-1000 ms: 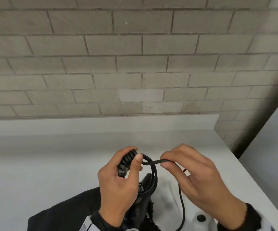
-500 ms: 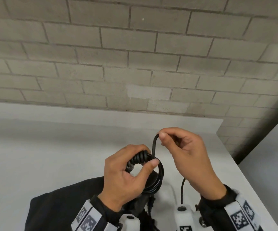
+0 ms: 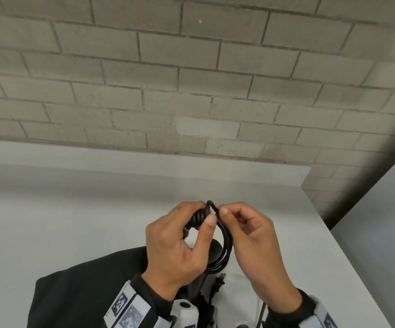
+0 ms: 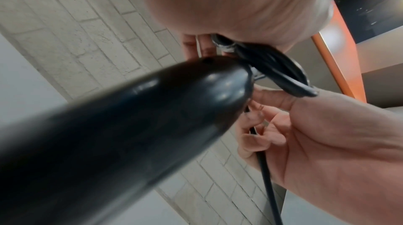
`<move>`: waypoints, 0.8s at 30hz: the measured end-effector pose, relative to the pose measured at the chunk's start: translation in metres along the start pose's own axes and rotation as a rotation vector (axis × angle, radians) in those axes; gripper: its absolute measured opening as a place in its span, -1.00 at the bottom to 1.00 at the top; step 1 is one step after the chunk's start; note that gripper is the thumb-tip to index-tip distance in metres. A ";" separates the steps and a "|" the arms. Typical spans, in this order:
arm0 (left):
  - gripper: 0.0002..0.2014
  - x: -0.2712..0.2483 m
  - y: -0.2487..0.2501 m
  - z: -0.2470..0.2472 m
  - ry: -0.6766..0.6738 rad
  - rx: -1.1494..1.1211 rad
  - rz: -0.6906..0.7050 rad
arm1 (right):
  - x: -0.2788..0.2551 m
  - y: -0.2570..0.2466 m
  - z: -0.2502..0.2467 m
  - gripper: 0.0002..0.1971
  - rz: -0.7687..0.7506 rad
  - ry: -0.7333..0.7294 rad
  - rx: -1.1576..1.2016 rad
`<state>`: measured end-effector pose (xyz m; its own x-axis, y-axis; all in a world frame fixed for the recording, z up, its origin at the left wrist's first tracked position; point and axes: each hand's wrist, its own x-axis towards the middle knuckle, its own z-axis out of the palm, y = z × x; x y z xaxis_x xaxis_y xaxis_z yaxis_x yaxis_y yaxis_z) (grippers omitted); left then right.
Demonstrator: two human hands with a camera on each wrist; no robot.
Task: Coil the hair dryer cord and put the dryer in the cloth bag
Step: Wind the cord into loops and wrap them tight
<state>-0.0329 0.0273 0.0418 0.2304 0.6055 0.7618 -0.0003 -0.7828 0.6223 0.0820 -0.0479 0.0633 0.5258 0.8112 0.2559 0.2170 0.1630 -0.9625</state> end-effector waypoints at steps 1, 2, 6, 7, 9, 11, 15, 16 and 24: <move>-0.64 0.000 0.001 -0.001 0.007 0.006 -0.013 | -0.004 0.001 0.000 -0.78 -0.009 -0.017 0.005; -0.67 0.001 0.001 -0.001 0.013 0.015 -0.023 | -0.008 0.002 0.000 -0.72 -0.022 -0.046 0.016; -0.70 0.000 0.001 -0.003 0.031 0.049 -0.077 | -0.022 0.003 0.001 -0.70 0.003 -0.155 -0.017; -0.68 0.000 0.001 -0.004 0.034 0.054 -0.097 | -0.023 0.003 0.001 -0.75 0.018 -0.148 -0.036; -0.67 -0.001 0.000 -0.004 0.023 0.046 -0.136 | -0.022 0.004 0.001 -0.80 0.021 -0.135 -0.047; -0.71 -0.001 0.002 -0.004 -0.008 -0.007 -0.201 | -0.021 0.003 0.000 -0.81 0.001 -0.141 -0.067; -0.76 0.005 0.009 -0.008 -0.068 -0.231 -0.404 | -0.016 0.000 -0.003 -0.84 -0.021 -0.139 -0.101; -0.80 0.007 0.010 -0.009 -0.081 -0.278 -0.445 | -0.015 -0.001 -0.004 -0.85 -0.027 -0.138 -0.109; -0.76 0.012 0.017 -0.010 -0.025 -0.550 -0.700 | -0.017 0.011 0.003 -0.62 -0.187 0.113 -0.263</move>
<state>-0.0402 0.0230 0.0636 0.3743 0.9109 0.1739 -0.3172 -0.0505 0.9470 0.0727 -0.0583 0.0482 0.5418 0.7111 0.4481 0.5148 0.1407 -0.8457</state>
